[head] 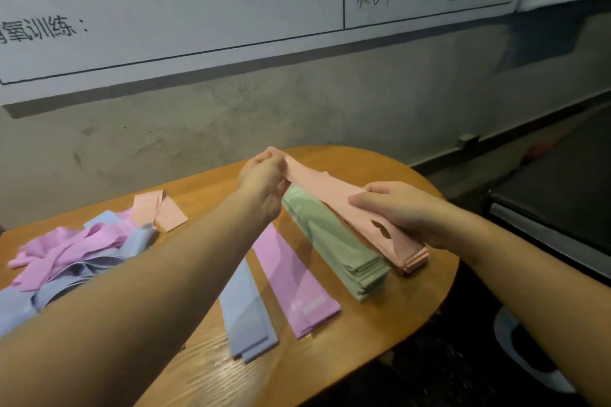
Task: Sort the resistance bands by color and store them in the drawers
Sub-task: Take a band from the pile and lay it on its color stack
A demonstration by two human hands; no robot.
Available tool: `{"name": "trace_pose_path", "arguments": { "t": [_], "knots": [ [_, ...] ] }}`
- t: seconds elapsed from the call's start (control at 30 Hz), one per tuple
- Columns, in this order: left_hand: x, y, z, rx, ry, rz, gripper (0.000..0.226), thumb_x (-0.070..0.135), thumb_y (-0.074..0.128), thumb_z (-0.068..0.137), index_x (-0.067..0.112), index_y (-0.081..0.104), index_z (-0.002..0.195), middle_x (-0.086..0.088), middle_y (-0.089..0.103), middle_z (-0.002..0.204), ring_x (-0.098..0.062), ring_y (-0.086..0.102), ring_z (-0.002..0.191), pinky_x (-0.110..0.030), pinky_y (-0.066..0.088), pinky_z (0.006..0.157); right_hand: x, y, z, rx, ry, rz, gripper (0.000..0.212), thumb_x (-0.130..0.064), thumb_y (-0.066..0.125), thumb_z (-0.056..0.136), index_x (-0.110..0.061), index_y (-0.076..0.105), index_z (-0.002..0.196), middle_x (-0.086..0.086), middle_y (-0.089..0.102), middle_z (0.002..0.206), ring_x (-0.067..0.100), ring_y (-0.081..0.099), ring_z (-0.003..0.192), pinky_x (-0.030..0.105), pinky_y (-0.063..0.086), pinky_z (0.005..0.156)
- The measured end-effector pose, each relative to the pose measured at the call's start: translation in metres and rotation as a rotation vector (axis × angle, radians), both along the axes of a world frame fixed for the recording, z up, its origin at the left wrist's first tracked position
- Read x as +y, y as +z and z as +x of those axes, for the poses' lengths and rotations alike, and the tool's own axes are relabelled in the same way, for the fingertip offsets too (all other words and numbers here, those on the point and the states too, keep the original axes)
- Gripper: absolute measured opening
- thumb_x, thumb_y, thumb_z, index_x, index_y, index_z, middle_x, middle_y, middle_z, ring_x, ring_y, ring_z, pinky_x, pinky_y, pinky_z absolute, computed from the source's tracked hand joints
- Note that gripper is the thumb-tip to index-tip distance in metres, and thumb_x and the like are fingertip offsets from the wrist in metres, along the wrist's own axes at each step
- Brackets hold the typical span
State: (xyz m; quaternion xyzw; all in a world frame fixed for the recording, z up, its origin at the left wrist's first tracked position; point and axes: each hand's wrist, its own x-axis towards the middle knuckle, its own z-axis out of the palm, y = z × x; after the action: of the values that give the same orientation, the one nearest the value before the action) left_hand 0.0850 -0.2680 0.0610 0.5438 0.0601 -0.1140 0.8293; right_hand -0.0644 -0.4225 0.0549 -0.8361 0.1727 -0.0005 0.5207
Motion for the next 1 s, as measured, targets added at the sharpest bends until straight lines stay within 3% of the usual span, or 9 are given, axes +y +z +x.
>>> {"name": "trace_pose_path", "arguments": {
  "t": [0.1,0.23,0.3,0.37,0.5,0.57,0.77,0.9,1.0],
  "knots": [
    [-0.026,-0.007,0.013,-0.069,-0.037,0.157,0.045,-0.023,0.036,0.086,0.012,0.06,0.097,-0.012,0.06,0.093,-0.023,0.06,0.076,-0.031,0.056,0.059,-0.022,-0.007,-0.003,0.0,-0.047,0.046,0.025,-0.041,0.063,0.096,-0.017,0.069,0.095,0.003,0.072,0.077,0.012,0.063,0.057,0.028,0.046,0.053],
    [-0.051,-0.014,0.034,-0.167,-0.053,0.295,0.057,-0.017,0.031,0.086,0.027,0.065,0.092,-0.012,0.063,0.114,-0.032,0.065,0.099,-0.036,0.058,0.069,-0.045,-0.02,-0.004,0.025,-0.085,0.006,0.022,-0.04,0.065,0.094,-0.019,0.071,0.098,0.008,0.075,0.097,0.025,0.07,0.081,0.036,0.05,0.066],
    [-0.059,-0.018,0.042,-0.226,-0.056,0.392,0.053,-0.014,0.032,0.084,0.028,0.064,0.091,-0.012,0.063,0.111,-0.036,0.065,0.104,-0.042,0.06,0.079,-0.053,-0.026,-0.002,0.029,-0.109,-0.02,0.021,-0.04,0.064,0.095,-0.02,0.071,0.099,0.009,0.074,0.1,0.03,0.07,0.09,0.036,0.049,0.069],
    [-0.068,-0.022,0.049,-0.27,-0.091,0.476,0.046,-0.013,0.037,0.084,0.027,0.06,0.09,-0.011,0.061,0.106,-0.036,0.064,0.103,-0.048,0.059,0.087,-0.059,-0.031,0.001,0.035,-0.12,-0.071,0.019,-0.041,0.063,0.095,-0.023,0.07,0.097,0.002,0.073,0.099,0.025,0.069,0.093,0.035,0.051,0.072],
    [-0.087,-0.03,0.06,-0.295,-0.186,0.591,0.016,0.012,0.065,0.093,0.025,0.056,0.09,-0.009,0.064,0.101,-0.027,0.064,0.091,-0.041,0.059,0.084,-0.062,-0.041,0.007,0.079,-0.102,-0.156,0.016,-0.042,0.059,0.097,-0.027,0.066,0.095,-0.006,0.071,0.094,0.013,0.068,0.085,0.038,0.058,0.076],
    [-0.092,-0.033,0.068,-0.299,-0.206,0.624,0.016,0.007,0.063,0.092,0.022,0.057,0.092,-0.013,0.064,0.106,-0.026,0.063,0.089,-0.039,0.059,0.08,-0.063,-0.045,0.008,0.106,-0.082,-0.195,0.015,-0.043,0.058,0.097,-0.03,0.065,0.095,-0.007,0.071,0.092,0.013,0.069,0.084,0.042,0.06,0.079],
    [-0.101,-0.042,0.083,-0.388,-0.286,0.754,0.02,-0.001,0.061,0.09,0.019,0.059,0.085,-0.004,0.062,0.089,-0.023,0.063,0.088,-0.039,0.059,0.086,-0.067,-0.053,0.009,0.077,-0.036,-0.328,0.013,-0.034,0.054,0.098,-0.027,0.063,0.09,-0.008,0.067,0.085,0.008,0.062,0.076,0.028,0.046,0.06],
    [-0.102,-0.045,0.091,-0.555,-0.398,0.963,0.024,-0.002,0.058,0.093,0.018,0.062,0.106,-0.003,0.062,0.094,-0.021,0.062,0.084,-0.037,0.058,0.079,-0.071,-0.059,0.01,0.117,-0.026,-0.32,0.014,-0.034,0.052,0.098,-0.028,0.062,0.09,-0.007,0.064,0.079,0.007,0.059,0.07,0.025,0.042,0.057],
    [-0.105,-0.048,0.095,-0.698,-0.49,1.137,0.027,0.005,0.052,0.098,0.024,0.063,0.113,-0.004,0.067,0.104,-0.024,0.067,0.092,-0.042,0.06,0.083,-0.072,-0.062,0.009,0.147,-0.013,-0.375,0.01,-0.037,0.053,0.097,-0.031,0.058,0.091,-0.008,0.061,0.077,0.005,0.056,0.067,0.024,0.038,0.054]
  ]
}}
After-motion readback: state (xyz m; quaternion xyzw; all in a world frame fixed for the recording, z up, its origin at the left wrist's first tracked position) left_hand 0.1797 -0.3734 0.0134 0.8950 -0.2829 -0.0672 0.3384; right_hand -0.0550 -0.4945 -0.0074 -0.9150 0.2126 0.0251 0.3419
